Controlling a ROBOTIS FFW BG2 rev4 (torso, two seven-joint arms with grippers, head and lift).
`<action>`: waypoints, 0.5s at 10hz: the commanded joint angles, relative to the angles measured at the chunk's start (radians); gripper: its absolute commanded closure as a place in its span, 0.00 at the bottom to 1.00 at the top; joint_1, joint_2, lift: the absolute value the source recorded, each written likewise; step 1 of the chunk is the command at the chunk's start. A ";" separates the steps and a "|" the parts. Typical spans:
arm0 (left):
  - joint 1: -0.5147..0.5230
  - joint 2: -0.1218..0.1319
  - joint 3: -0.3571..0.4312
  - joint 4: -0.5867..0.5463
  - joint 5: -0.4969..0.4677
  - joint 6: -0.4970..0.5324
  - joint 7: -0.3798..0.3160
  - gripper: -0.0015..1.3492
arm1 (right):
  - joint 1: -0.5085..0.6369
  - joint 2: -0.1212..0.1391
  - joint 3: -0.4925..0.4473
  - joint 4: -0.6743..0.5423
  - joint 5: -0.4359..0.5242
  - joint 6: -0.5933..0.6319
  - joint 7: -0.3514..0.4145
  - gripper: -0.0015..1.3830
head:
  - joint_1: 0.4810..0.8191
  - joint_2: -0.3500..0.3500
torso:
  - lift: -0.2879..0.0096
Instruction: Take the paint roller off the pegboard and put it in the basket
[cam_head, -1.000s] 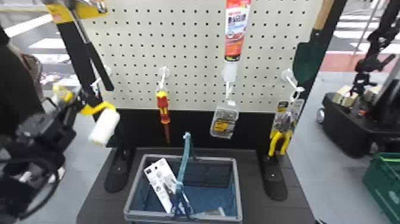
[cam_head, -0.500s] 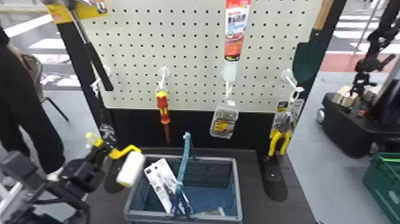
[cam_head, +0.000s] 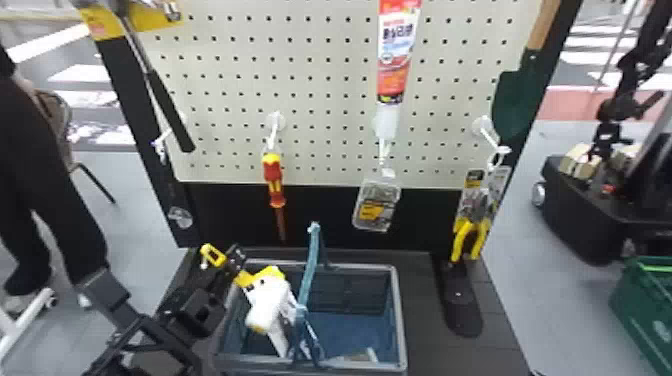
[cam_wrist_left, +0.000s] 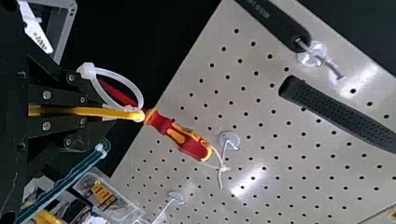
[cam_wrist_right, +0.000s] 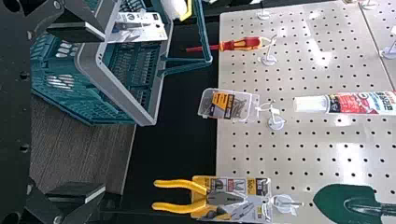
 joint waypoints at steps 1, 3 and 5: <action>-0.023 -0.003 -0.036 0.028 0.002 0.001 -0.003 0.90 | -0.002 0.001 0.000 0.002 -0.003 0.000 0.001 0.12 | 0.20 0.50 | 0.63; -0.047 -0.003 -0.069 0.069 0.008 -0.001 -0.014 0.90 | -0.004 0.001 0.000 0.007 -0.005 0.000 0.004 0.12 | 0.20 0.50 | 0.63; -0.062 -0.003 -0.096 0.092 0.018 -0.001 -0.021 0.90 | -0.006 0.001 0.000 0.010 -0.006 -0.003 0.006 0.12 | 0.20 0.50 | 0.63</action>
